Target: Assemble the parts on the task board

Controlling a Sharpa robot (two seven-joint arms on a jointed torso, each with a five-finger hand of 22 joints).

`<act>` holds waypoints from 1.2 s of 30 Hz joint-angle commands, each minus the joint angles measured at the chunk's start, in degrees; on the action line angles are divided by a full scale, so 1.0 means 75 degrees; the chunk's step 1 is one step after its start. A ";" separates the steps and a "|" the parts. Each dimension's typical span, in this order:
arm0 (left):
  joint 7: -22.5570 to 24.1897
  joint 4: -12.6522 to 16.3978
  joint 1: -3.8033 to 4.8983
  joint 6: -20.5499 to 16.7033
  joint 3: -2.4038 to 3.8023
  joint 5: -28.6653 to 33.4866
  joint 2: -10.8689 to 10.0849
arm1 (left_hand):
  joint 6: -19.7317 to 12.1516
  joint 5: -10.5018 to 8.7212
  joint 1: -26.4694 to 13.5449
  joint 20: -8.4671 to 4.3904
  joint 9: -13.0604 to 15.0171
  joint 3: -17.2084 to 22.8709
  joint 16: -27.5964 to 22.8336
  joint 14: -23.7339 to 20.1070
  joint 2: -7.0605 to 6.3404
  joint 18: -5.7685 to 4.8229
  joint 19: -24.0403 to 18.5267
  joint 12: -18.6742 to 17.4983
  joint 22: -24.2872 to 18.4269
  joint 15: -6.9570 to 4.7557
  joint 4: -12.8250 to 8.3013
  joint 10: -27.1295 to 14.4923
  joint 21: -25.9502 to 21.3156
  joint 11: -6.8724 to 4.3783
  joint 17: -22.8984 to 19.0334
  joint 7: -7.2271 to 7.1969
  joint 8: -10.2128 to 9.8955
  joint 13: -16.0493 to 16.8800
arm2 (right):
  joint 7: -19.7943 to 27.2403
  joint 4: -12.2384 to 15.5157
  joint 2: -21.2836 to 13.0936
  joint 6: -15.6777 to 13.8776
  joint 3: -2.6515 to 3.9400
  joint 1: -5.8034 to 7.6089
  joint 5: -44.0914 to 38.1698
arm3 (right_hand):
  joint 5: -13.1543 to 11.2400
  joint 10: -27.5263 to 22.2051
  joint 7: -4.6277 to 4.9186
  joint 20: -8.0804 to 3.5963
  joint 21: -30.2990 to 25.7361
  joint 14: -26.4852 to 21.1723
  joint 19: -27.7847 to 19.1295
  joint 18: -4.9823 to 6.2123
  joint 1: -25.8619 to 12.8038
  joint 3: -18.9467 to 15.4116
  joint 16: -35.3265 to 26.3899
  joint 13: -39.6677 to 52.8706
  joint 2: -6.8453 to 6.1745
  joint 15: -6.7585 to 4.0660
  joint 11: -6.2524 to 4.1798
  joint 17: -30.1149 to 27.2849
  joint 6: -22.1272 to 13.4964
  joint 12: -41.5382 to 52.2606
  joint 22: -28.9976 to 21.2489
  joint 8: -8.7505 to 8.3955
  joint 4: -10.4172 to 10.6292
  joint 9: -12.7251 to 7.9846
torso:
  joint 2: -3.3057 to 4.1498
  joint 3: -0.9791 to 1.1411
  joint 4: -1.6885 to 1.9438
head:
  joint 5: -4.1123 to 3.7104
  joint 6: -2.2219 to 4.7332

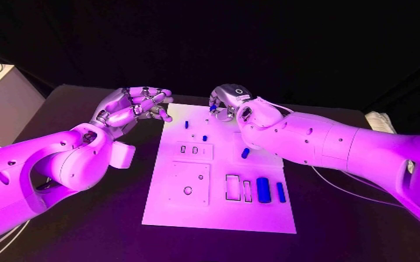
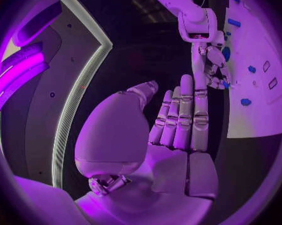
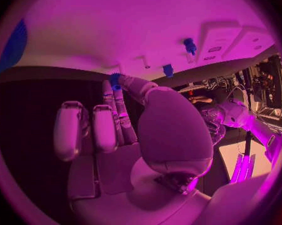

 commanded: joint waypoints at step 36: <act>0.0010 -0.0071 0.0015 0.0148 0.0004 -0.0037 0.0012 | 0.0002 -0.0011 -0.0006 -0.0008 0.0015 0.0054 0.0086 -0.0090 -0.0005 0.0065 -0.0076 -0.0047 0.0052 -0.0006 -0.0004 0.0004 0.0093 0.0006 0.0048 0.0025 -0.0035 0.0000 | 0.0080 0.0266 -0.0136 0.0193 -0.0048 -0.0082 -0.0118 | 0.0010 0.0119 -0.0016 0.0029 0.0011 0.0266 -0.0020 -0.0037 0.0045 0.0050 0.0028 0.0008 0.0011 0.0037 -0.0164 0.0005 -0.0010 0.0062 0.0021 -0.0002 -0.0036 0.0028 | 0.0036 -0.0022 -0.0001 | 0.0000 -0.0012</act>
